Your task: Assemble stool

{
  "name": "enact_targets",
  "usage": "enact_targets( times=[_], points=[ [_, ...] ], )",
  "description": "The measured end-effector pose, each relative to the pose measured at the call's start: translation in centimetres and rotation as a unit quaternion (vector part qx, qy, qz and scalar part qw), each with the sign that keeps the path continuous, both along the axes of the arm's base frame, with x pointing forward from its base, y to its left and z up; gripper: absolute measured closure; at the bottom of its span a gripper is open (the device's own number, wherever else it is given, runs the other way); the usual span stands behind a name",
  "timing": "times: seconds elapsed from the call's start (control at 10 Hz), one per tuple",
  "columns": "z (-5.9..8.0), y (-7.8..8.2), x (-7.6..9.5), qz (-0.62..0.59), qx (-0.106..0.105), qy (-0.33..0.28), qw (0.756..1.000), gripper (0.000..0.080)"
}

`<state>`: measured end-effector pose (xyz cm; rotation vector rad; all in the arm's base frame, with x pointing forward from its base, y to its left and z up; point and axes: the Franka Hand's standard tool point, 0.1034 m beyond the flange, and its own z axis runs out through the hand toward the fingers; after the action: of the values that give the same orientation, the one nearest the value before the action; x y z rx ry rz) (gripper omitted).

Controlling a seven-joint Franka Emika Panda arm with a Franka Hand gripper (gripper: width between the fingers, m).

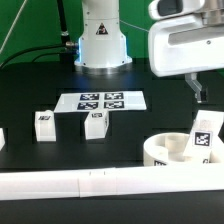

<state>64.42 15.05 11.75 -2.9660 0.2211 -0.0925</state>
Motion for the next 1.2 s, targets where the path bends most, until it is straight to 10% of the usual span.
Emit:
enact_targets(
  times=[0.3,0.8,1.2],
  points=[
    [-0.5,-0.7,-0.2,0.227,-0.045,-0.031,0.972,0.0150],
    [-0.9,-2.3,-0.1,0.365,-0.060,-0.048,0.928,0.0150],
    [-4.2,-2.0,-0.6,0.573,-0.109,-0.064,0.810,0.0150]
  ],
)
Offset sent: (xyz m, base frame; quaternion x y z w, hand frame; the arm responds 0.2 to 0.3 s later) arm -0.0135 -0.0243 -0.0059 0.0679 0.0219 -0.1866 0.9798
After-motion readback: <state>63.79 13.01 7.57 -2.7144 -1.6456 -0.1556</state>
